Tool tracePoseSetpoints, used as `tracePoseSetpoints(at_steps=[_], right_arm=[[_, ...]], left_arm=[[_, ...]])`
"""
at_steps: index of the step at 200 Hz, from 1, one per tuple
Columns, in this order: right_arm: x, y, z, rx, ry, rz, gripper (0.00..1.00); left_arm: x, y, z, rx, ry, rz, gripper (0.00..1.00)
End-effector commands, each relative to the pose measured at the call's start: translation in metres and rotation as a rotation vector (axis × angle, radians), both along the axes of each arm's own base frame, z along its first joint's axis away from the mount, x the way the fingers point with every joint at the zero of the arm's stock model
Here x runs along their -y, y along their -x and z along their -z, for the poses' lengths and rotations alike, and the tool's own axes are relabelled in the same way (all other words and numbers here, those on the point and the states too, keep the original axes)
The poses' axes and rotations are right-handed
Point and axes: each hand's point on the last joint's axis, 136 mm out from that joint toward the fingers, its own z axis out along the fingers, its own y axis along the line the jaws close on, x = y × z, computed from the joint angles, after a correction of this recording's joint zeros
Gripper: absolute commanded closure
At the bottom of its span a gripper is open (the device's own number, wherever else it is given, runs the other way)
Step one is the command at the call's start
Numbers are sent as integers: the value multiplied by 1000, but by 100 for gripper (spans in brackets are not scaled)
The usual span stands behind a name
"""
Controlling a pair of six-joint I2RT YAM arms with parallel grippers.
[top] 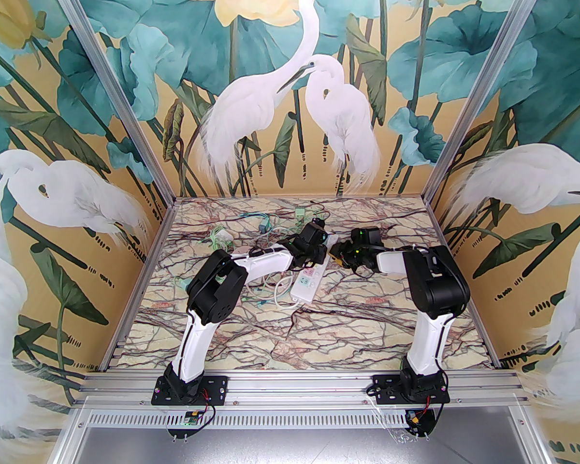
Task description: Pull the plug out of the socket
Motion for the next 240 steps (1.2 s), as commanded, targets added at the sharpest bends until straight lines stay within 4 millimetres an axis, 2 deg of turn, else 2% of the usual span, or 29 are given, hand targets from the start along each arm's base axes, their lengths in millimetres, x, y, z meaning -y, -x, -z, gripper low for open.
tracePoseSetpoints(at_steps=[1, 42, 64, 88, 109, 135, 164, 201, 240], right_arm=[[12, 17, 41, -121, 118, 31, 66], [13, 18, 43, -127, 149, 24, 66], [12, 19, 46, -135, 159, 23, 66], [14, 20, 51, -154, 174, 27, 66], [17, 21, 53, -163, 189, 36, 66], [22, 23, 55, -172, 212, 53, 66], [23, 23, 57, -179, 219, 53, 66], [23, 24, 57, -180, 223, 52, 66], [22, 23, 54, -174, 216, 49, 66]], left_arm=[[13, 6, -40, 40, 55, 25, 91], [8, 10, -33, 145, -144, 23, 92], [8, 13, -33, 159, -167, 25, 92], [7, 12, -42, 159, -145, 11, 92], [9, 11, -58, 146, -97, 5, 93], [3, 7, -83, 106, 17, -21, 93], [-4, 5, -103, 52, 137, -33, 92], [-12, 6, -117, 76, 118, -42, 92], [-34, 6, -159, 140, 108, -67, 91]])
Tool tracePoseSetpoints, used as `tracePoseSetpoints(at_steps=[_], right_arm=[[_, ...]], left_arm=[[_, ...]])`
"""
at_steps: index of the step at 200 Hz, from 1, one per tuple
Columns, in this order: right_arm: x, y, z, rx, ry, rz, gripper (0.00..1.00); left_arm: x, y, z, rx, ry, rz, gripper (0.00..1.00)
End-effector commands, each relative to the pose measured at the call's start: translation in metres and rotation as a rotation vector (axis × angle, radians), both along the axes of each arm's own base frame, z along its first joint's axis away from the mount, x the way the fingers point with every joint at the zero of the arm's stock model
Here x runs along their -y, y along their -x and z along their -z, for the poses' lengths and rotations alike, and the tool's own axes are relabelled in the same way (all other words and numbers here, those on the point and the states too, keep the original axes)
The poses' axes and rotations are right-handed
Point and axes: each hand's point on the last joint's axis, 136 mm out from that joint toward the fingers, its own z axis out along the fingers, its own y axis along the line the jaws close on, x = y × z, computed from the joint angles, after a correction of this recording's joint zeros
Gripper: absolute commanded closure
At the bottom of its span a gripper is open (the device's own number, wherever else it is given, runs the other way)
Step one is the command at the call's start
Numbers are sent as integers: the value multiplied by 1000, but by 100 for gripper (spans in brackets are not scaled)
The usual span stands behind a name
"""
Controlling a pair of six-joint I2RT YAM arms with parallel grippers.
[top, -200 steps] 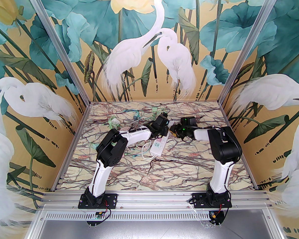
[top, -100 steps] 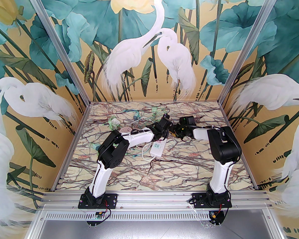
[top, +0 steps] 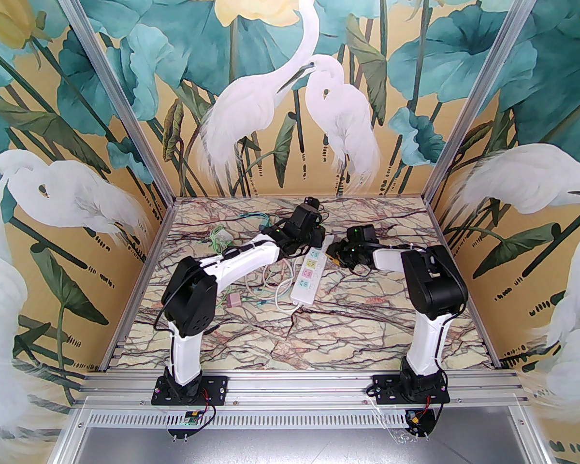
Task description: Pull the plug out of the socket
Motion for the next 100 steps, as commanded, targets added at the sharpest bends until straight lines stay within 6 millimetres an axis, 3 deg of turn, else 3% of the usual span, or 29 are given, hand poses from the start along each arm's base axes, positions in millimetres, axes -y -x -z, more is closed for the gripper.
tracePoseSetpoints(at_steps=[1, 64, 100], right_arm=[[28, 22, 53, -151, 159, 74, 66], [26, 22, 52, -146, 149, 67, 66], [25, 21, 51, -139, 145, 63, 66]], left_arm=[[-17, 1, -42, 44, 10, -16, 91], [-71, -1, -137, 175, -7, -87, 90], [-117, 9, -198, 303, -22, -196, 89]])
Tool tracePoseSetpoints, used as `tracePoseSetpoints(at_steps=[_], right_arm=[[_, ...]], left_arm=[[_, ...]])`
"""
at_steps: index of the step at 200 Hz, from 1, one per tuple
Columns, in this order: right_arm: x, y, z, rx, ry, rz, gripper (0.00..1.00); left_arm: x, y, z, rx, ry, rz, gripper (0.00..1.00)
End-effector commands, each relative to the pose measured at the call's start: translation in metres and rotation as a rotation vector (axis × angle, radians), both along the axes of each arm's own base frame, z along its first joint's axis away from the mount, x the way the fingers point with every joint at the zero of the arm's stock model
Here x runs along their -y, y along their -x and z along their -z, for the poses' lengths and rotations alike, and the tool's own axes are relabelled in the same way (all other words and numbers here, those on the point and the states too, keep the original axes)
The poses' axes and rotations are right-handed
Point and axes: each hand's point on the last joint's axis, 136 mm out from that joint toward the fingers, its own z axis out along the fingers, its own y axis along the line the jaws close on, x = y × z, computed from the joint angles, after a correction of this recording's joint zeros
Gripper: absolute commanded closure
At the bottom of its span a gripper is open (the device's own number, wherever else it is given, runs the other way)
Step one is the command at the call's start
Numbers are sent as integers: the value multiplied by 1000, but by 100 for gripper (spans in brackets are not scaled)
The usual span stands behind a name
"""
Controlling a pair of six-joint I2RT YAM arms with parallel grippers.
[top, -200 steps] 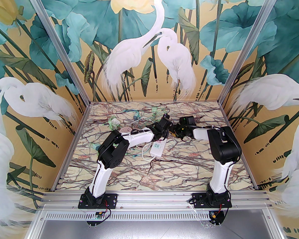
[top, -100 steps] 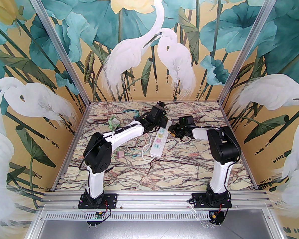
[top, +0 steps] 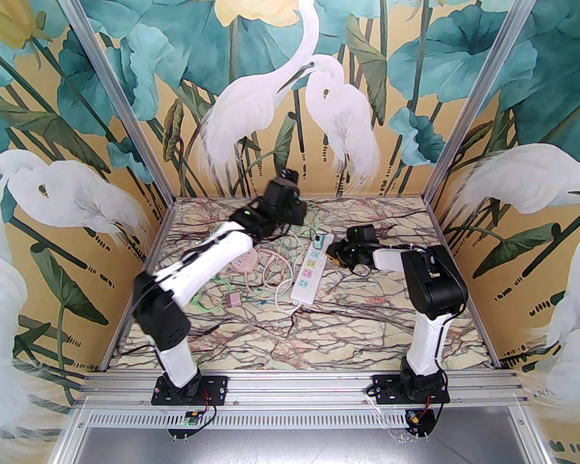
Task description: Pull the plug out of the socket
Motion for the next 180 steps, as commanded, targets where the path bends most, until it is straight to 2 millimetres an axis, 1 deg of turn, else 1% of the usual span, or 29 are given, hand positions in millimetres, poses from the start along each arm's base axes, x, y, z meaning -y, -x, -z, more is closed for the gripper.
tracePoseSetpoints(at_steps=[1, 14, 26, 36, 62, 76, 98, 115, 129, 135, 152, 169, 174, 180], right_arm=[[25, 21, 52, -142, 145, 64, 66], [25, 21, 52, -144, 143, 64, 66], [24, 21, 51, -138, 142, 62, 66], [24, 22, 51, -139, 143, 63, 66], [23, 22, 52, -140, 144, 61, 66], [23, 22, 52, -139, 145, 61, 66], [22, 23, 52, -140, 145, 58, 66], [21, 23, 52, -141, 146, 56, 66], [20, 22, 51, -138, 144, 54, 66], [20, 23, 52, -138, 145, 54, 66], [20, 24, 51, -137, 147, 53, 66], [21, 23, 49, -132, 149, 54, 66], [21, 23, 48, -131, 148, 54, 66], [21, 23, 48, -131, 149, 54, 66]], left_arm=[[-41, 14, -58, 117, -25, -93, 89], [-63, 20, -76, 160, -19, -159, 89], [-83, 30, -94, 210, -5, -214, 88], [-101, 38, -106, 251, -13, -267, 88], [-146, 62, -138, 354, -24, -387, 88], [-166, 76, -156, 394, -23, -425, 88], [-190, 98, -184, 453, -21, -464, 88], [-200, 111, -201, 486, -14, -473, 88], [-206, 117, -207, 491, -23, -480, 88], [-208, 119, -207, 486, -27, -485, 88], [-221, 124, -203, 478, -54, -545, 90], [-227, 126, -189, 459, -89, -569, 89], [-230, 127, -183, 448, -94, -577, 89], [-230, 126, -171, 428, -104, -582, 87]])
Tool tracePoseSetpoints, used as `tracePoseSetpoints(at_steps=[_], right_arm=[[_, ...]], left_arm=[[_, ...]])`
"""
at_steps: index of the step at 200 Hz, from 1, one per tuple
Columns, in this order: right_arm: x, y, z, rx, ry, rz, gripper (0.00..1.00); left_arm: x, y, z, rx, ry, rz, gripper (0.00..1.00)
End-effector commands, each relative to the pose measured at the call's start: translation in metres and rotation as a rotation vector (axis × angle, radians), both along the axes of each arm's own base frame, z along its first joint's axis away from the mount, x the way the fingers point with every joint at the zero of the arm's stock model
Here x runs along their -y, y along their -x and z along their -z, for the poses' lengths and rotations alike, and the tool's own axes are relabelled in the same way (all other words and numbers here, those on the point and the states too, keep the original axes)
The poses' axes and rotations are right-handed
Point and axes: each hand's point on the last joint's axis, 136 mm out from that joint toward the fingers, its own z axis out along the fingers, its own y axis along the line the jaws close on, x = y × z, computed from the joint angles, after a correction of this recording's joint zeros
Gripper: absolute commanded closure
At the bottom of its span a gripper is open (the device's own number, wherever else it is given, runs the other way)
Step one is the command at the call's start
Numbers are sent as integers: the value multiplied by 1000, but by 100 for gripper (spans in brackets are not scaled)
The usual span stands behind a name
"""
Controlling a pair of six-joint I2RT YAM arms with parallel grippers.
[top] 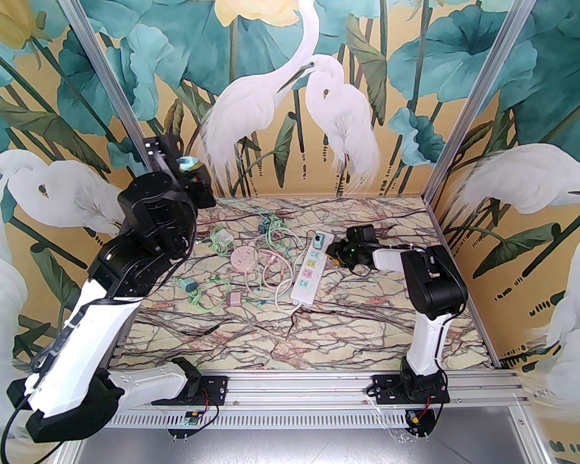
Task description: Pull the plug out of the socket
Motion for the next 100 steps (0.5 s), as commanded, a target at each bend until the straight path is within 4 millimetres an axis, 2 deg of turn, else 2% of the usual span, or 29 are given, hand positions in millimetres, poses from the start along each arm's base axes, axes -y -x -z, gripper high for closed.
tracePoseSetpoints(at_steps=[1, 24, 50, 79, 100], right_arm=[[23, 23, 49, -136, 145, 56, 66], [21, 24, 47, -134, 143, 51, 66], [21, 25, 45, -130, 144, 51, 66], [20, 26, 44, -126, 143, 49, 66], [20, 26, 43, -124, 144, 48, 66]], left_arm=[[-19, 6, 28, -62, -48, -88, 87], [-16, 0, 85, -170, -38, -89, 84], [-18, -4, 161, -300, 9, -112, 85], [-38, -6, 243, -449, 81, -192, 84], [-51, -8, 288, -522, 127, -242, 84]])
